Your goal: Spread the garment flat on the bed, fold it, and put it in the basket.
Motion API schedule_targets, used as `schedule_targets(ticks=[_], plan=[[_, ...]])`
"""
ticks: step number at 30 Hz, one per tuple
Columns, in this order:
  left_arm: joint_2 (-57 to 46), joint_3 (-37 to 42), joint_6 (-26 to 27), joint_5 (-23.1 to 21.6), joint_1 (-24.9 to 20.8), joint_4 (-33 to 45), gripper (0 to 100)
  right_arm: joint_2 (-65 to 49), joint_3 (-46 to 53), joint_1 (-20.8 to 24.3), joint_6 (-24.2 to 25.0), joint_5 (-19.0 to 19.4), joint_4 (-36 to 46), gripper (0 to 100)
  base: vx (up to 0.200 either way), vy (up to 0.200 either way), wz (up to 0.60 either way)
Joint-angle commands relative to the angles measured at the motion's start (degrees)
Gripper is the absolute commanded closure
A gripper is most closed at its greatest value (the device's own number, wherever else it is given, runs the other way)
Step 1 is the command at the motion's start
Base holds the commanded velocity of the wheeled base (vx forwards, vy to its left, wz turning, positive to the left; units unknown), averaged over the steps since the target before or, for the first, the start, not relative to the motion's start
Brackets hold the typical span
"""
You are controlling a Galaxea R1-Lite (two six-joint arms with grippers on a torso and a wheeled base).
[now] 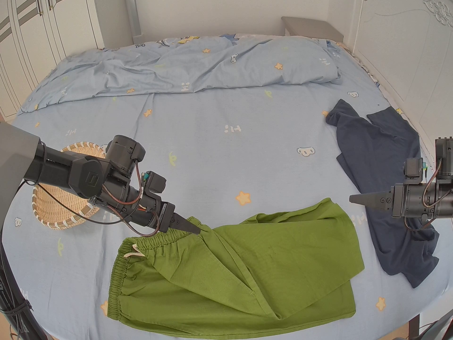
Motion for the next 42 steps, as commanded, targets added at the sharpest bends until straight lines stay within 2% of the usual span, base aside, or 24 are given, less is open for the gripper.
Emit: schedule_targets(ticks=[1,17,25,29,42], plan=[[0.0,0.5,0.2,0.0,-0.1,0.0,100,0.4,0.0,0.0,0.0,0.0,0.0,0,0.000,0.000,0.00],[-4.6,0.0,-0.4,-0.6,1.1,-0.4,100,0.4,-0.3,0.0,0.1,0.0,0.0,0,0.000,0.000,0.00],[-8.6,-1.4,-2.6,-1.2,9.0,-0.7,100,0.9,-0.2,0.0,0.0,0.0,-0.1,0,0.000,0.000,0.00],[-8.4,-3.0,-3.3,-3.3,11.5,-0.4,100,1.9,-0.2,0.0,0.0,-0.1,-0.1,0,0.000,0.000,0.00],[-7.7,-5.3,-3.9,-4.4,14.6,-0.7,100,4.8,0.8,-0.7,-2.2,0.2,-0.1,0,0.000,0.000,0.00]])
